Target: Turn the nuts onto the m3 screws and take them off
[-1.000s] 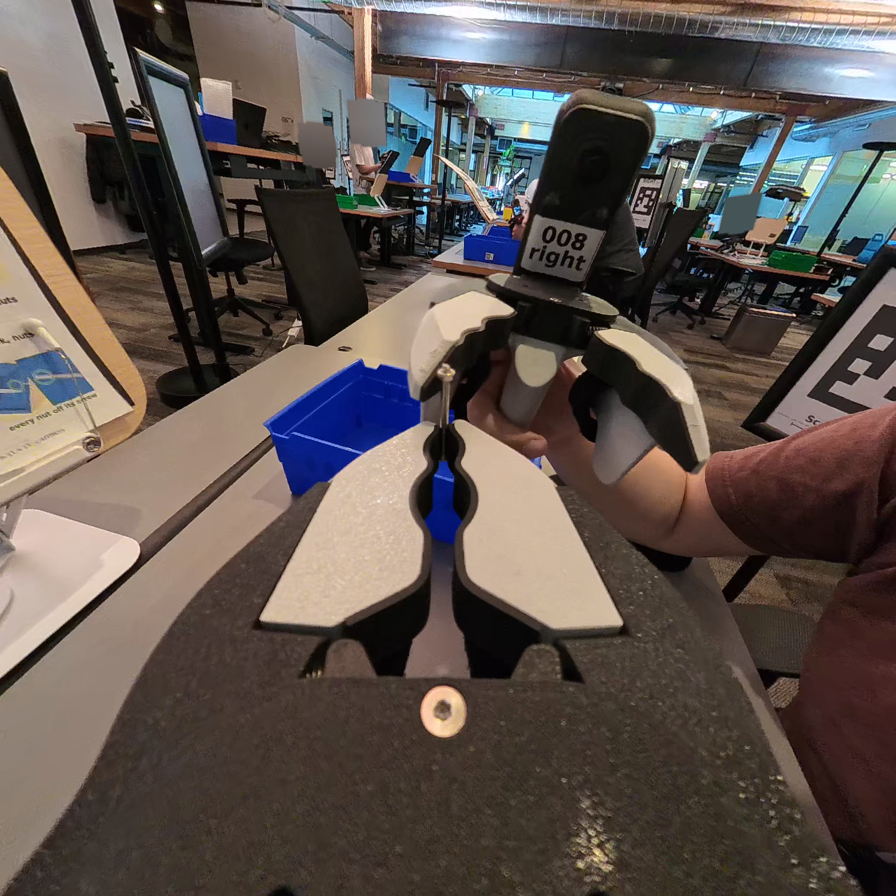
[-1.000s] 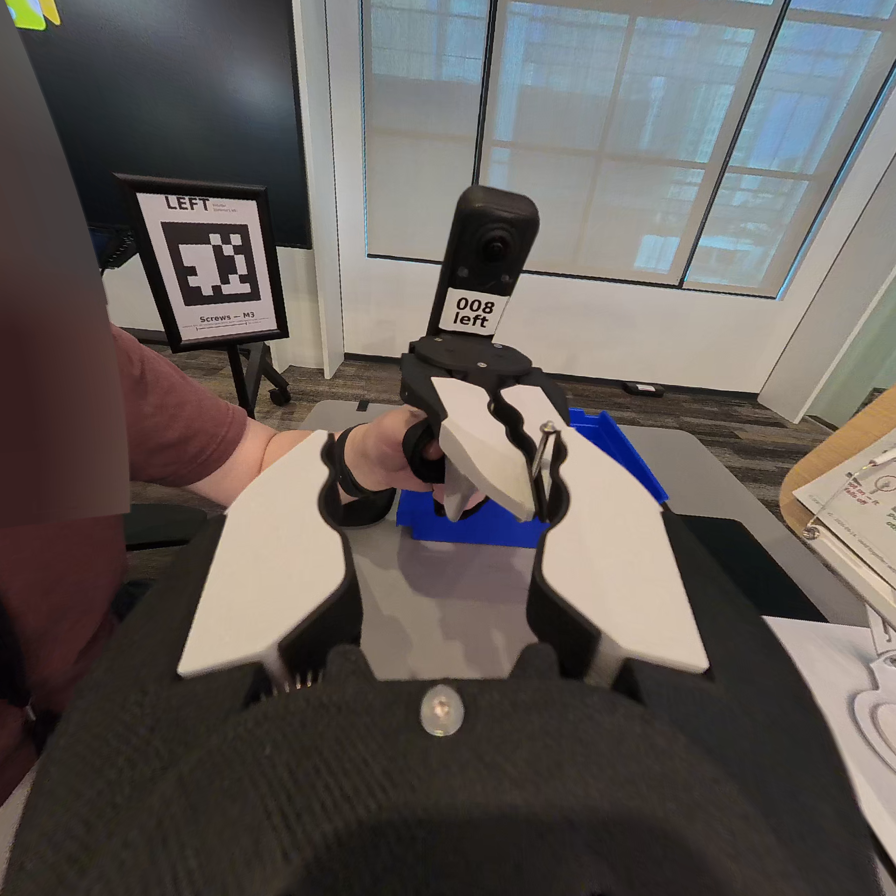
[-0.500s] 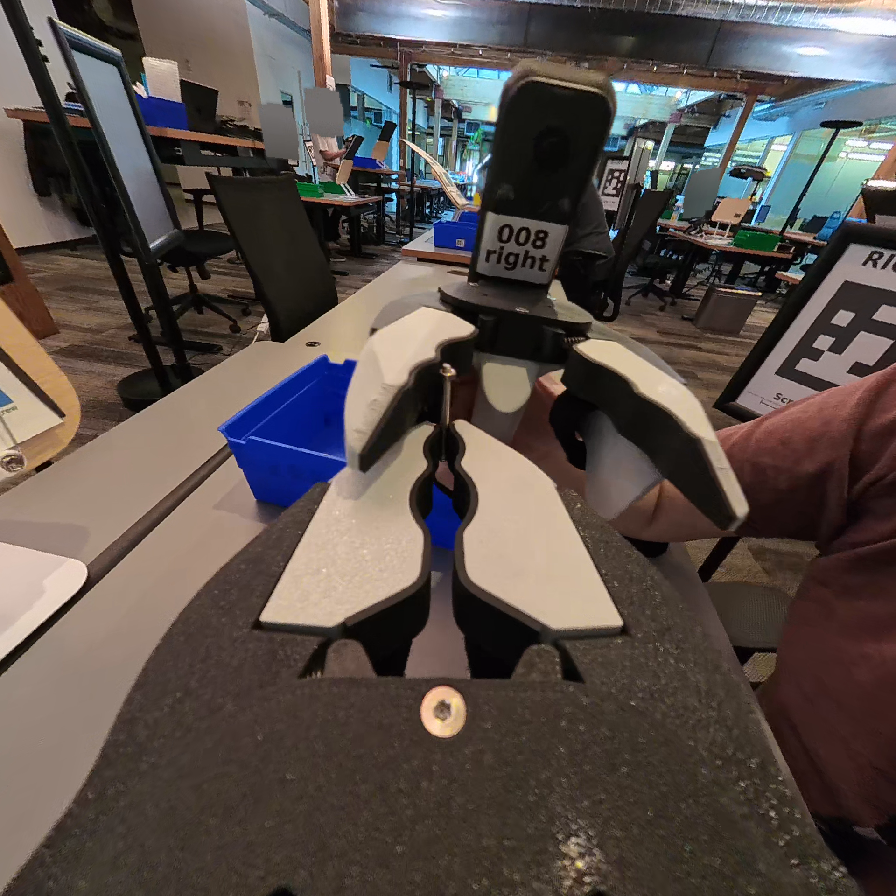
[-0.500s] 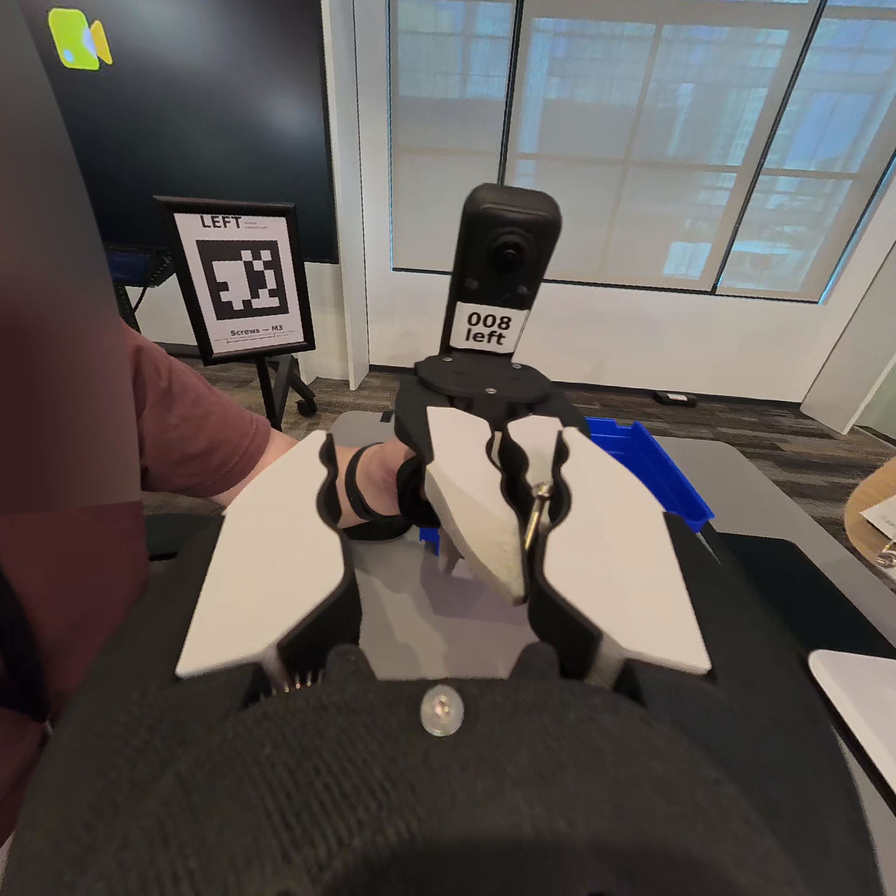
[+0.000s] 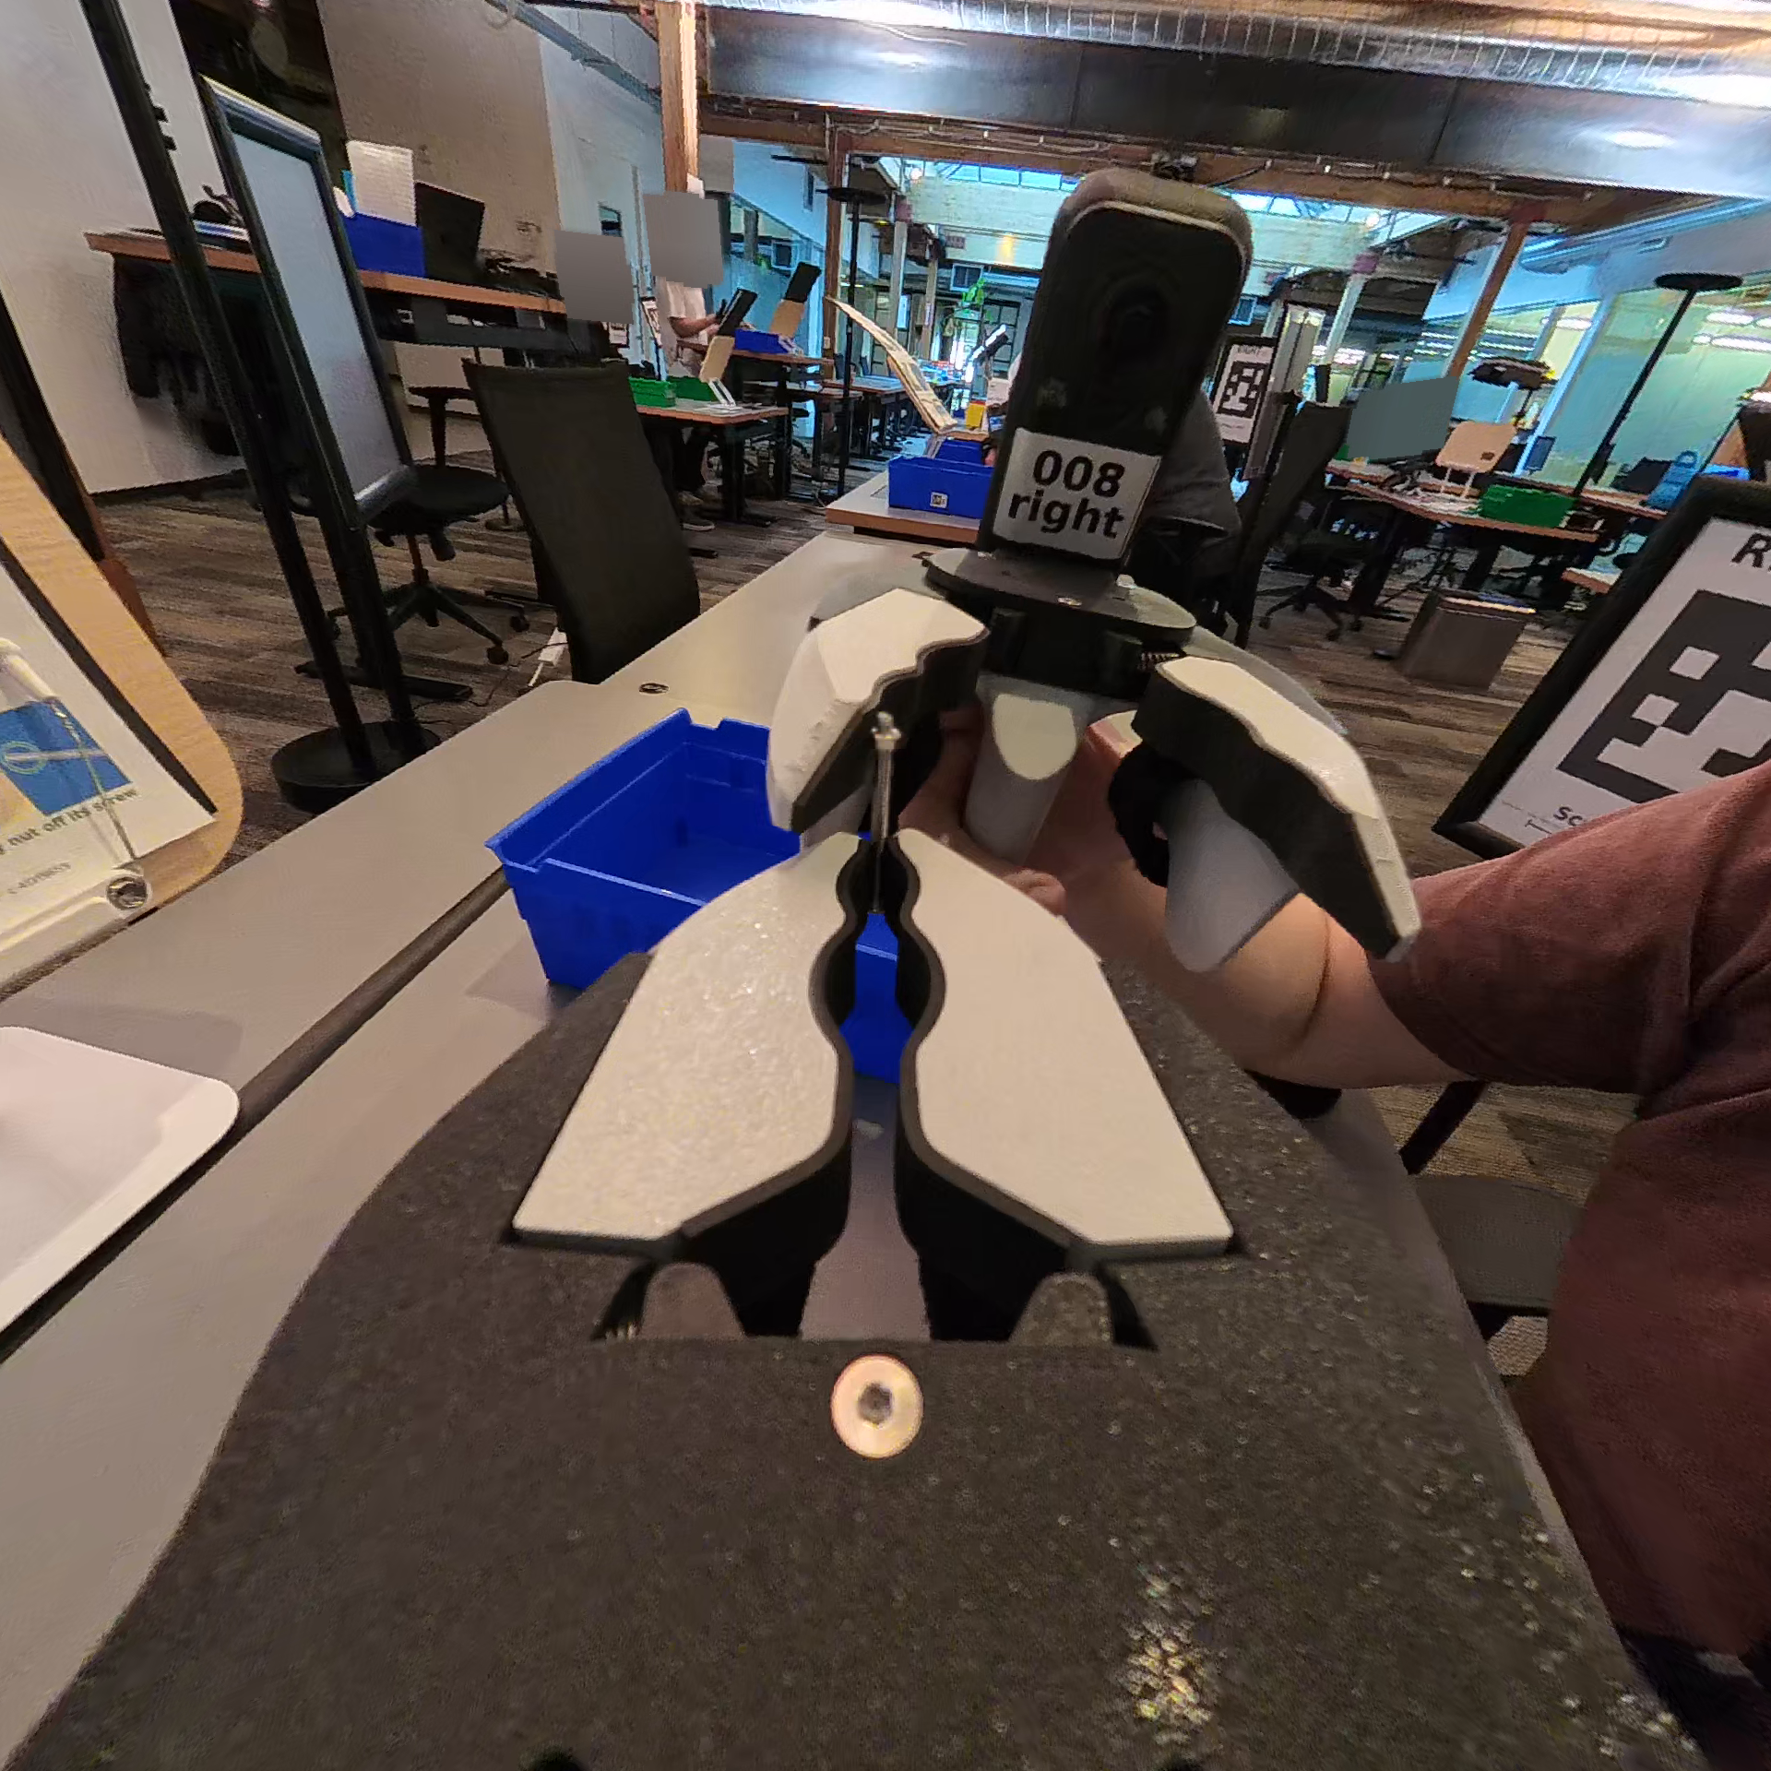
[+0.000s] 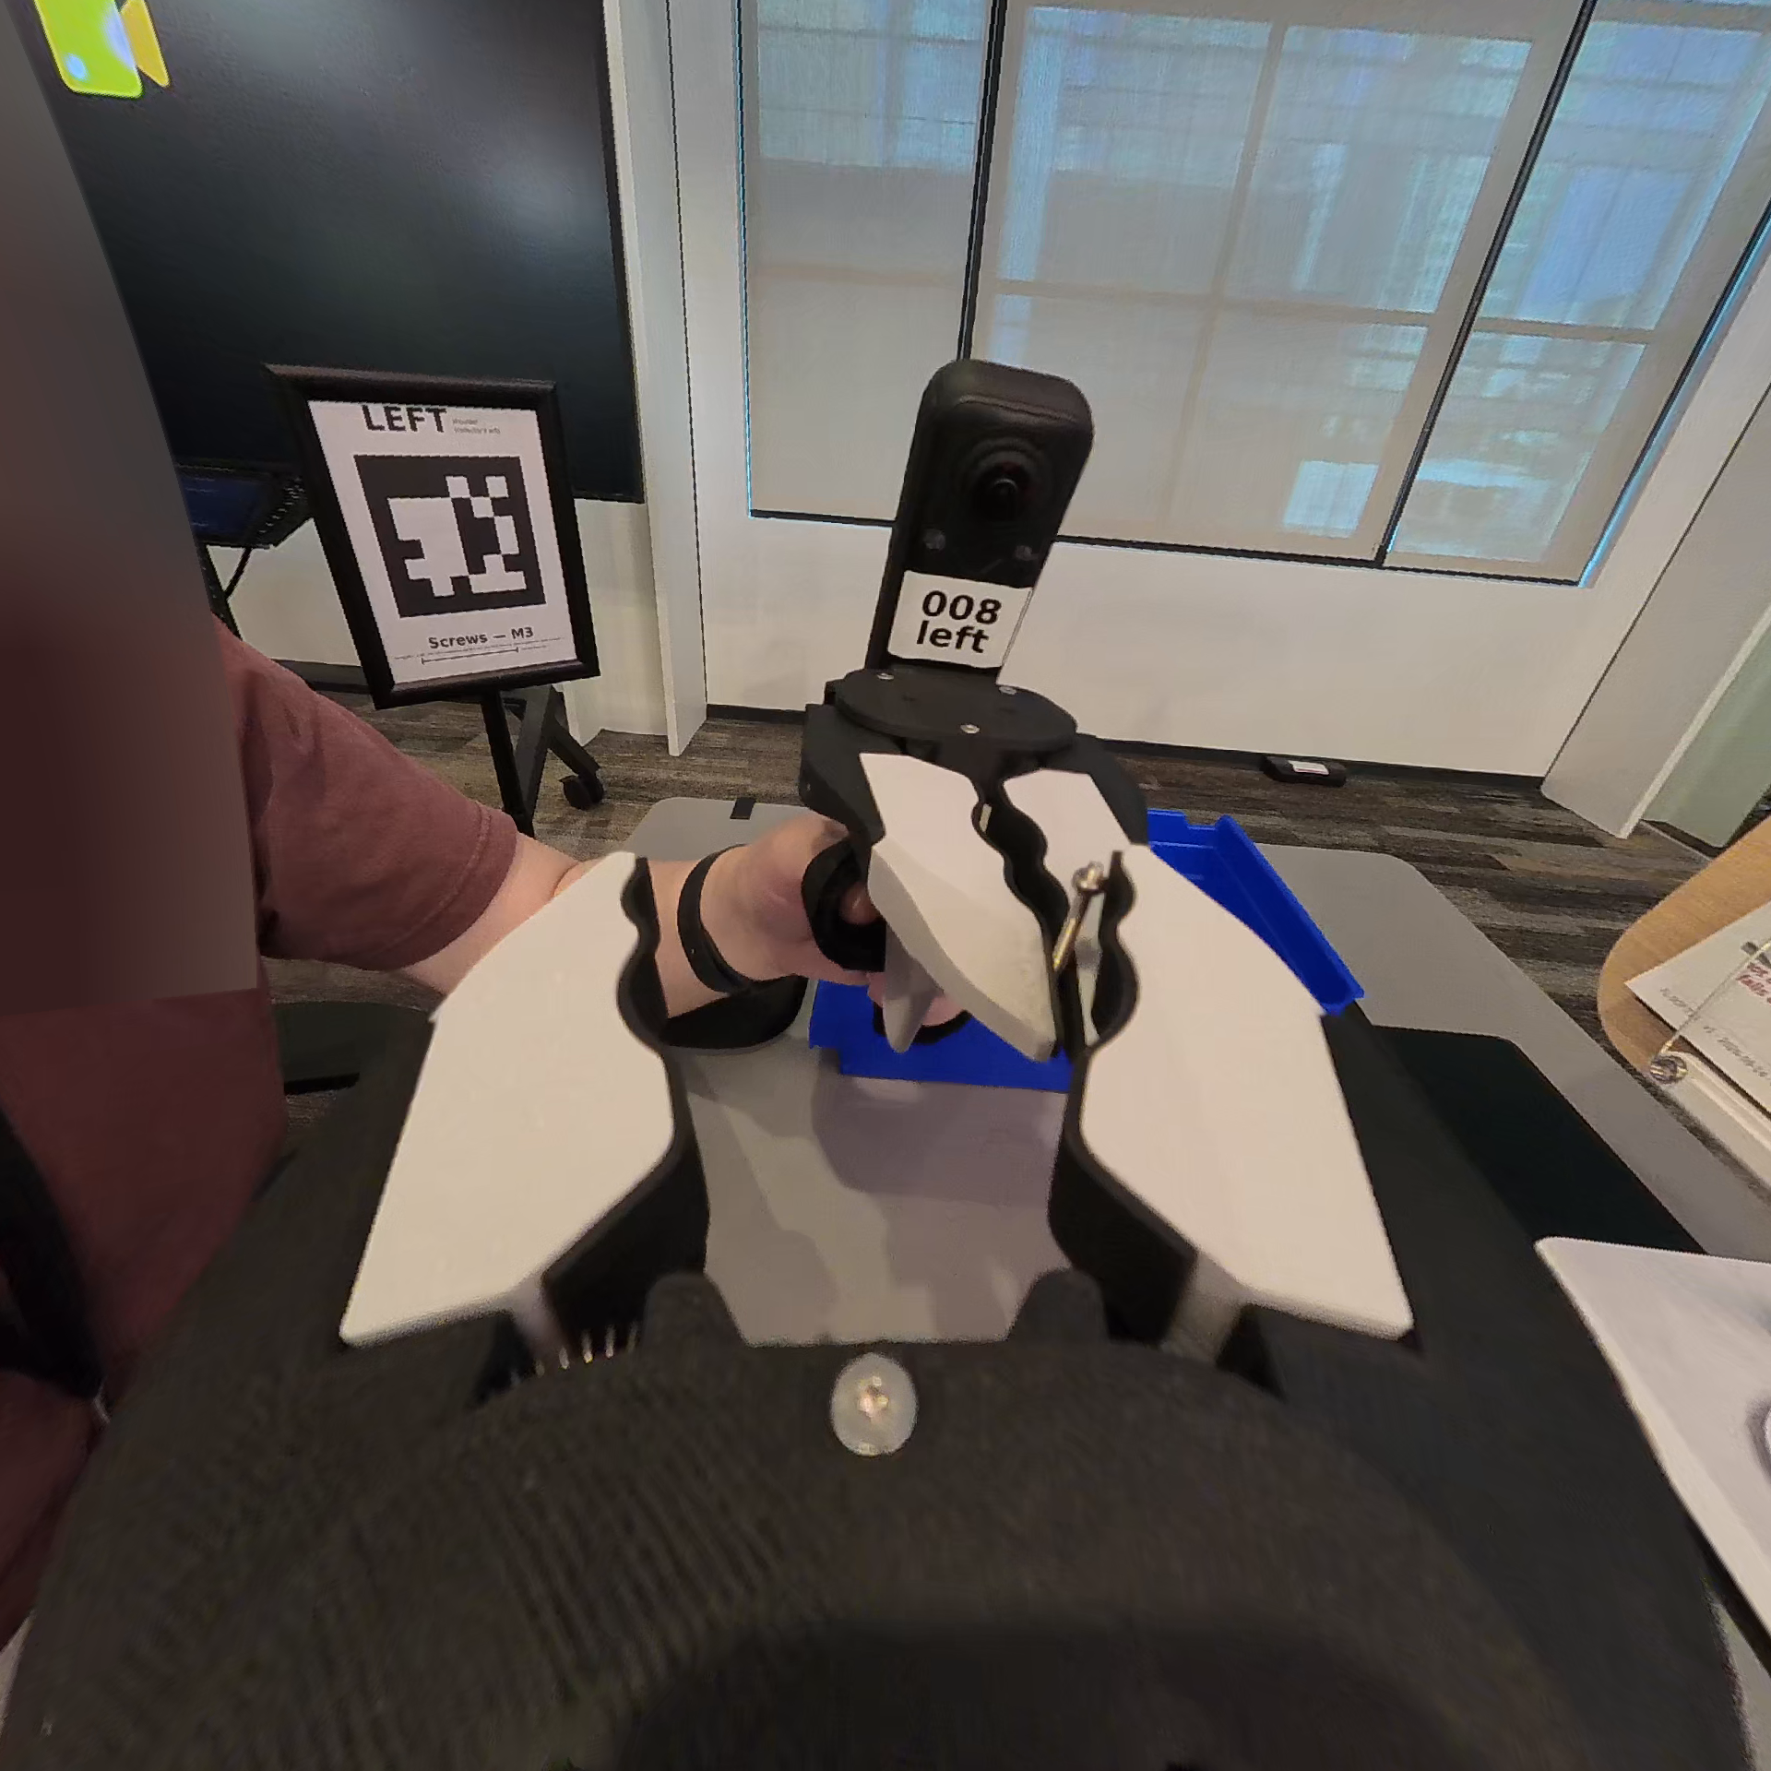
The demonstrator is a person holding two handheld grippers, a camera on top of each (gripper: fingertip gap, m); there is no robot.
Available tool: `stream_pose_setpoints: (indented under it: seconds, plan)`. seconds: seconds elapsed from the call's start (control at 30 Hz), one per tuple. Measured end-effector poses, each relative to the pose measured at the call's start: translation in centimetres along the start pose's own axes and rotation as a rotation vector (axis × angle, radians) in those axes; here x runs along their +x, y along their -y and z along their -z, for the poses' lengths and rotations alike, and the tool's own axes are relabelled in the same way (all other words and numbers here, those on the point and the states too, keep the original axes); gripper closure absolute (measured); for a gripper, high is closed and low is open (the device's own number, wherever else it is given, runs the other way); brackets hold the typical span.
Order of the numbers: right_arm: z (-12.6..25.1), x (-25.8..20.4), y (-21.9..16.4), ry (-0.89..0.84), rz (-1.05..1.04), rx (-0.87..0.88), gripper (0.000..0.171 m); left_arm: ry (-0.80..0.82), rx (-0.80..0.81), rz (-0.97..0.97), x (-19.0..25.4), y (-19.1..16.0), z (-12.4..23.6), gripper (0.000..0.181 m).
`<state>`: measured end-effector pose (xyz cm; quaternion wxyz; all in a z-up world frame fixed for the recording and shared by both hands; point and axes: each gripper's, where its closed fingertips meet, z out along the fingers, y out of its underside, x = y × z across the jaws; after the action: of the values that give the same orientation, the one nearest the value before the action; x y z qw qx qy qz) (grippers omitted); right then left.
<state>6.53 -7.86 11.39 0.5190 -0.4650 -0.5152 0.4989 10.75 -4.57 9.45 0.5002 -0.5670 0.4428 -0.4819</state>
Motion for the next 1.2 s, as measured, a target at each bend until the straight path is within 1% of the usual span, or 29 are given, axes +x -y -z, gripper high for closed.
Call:
stream_pose_setpoints:
  seconds: [0.17,0.3,0.43,0.57,0.63,0.77,1.1,1.2]
  plan:
    - [0.4,0.2,0.3,-0.012,0.010,0.006,0.083,0.024,0.026,0.020,-0.8,0.6,0.8,0.179]
    - [0.5,1.1,0.4,-0.065,0.003,0.016,0.083,-0.026,0.015,0.019,0.1,0.4,0.5,0.179]
    - [-0.2,0.5,0.5,-0.020,-0.039,0.052,0.082,-0.037,-0.008,-0.009,0.9,-0.2,-0.4,0.179]
    - [-1.1,-0.5,0.3,0.018,-0.042,0.058,0.082,-0.046,-0.008,0.005,1.0,-0.4,-0.6,0.179]
    - [-1.3,-0.4,0.2,0.010,-0.039,0.055,0.078,-0.039,-0.004,0.010,0.8,-0.4,-0.6,0.179]
    - [-1.0,-0.3,0.4,0.010,-0.047,0.062,0.079,-0.020,0.007,0.016,0.3,-0.1,-0.3,0.179]
    - [-0.1,0.1,0.3,-0.017,-0.008,0.017,0.079,0.015,0.027,0.021,-0.7,0.5,0.6,0.179]
    - [0.2,0.1,0.2,-0.022,0.011,-0.004,0.082,0.016,0.029,0.031,-0.9,0.7,1.0,0.179]
